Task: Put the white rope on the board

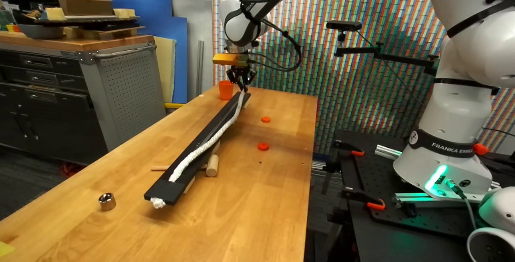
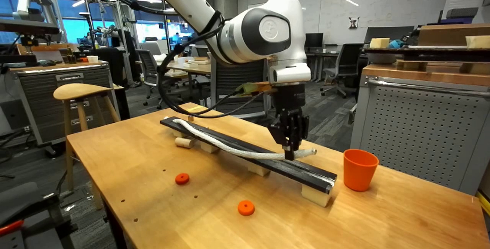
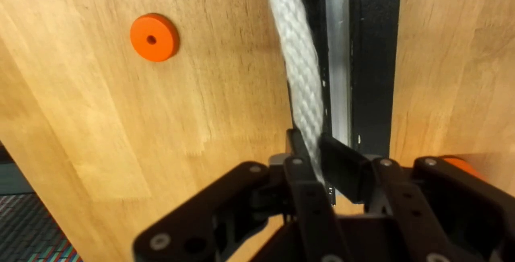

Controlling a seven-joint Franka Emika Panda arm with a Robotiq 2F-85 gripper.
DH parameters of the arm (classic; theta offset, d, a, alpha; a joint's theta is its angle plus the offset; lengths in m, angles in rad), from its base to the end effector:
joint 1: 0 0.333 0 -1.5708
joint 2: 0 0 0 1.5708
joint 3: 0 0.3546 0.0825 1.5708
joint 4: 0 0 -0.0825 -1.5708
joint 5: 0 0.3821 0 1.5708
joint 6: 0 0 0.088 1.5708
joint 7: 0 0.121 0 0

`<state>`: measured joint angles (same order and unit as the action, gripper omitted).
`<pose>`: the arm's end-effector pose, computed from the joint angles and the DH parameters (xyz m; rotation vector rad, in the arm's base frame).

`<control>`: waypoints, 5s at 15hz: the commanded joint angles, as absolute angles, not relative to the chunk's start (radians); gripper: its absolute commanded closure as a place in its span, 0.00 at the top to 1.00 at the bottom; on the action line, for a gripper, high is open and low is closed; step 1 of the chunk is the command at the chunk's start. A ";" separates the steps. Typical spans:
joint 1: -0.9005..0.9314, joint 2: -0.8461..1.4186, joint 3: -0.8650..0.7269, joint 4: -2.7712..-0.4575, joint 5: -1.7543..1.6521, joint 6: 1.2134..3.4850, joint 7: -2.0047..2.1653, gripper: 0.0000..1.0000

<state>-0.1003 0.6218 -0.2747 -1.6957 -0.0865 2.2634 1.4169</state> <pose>0.6519 -0.2353 0.2626 1.9439 -2.1877 0.1201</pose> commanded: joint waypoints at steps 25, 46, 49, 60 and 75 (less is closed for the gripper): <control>-0.104 0.742 -0.302 -1.562 -0.038 2.262 1.538 0.04; -0.118 0.821 -0.296 -1.462 -0.040 2.155 1.563 0.42; -0.118 0.828 -0.296 -1.447 -0.048 2.132 1.558 0.63; -0.113 0.845 -0.312 -1.423 -0.094 2.106 1.571 1.00; -0.116 0.902 -0.324 -1.313 -0.156 2.097 1.558 0.66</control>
<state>-0.1149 0.8610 -0.3117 -1.3809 -0.1420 2.1324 1.5621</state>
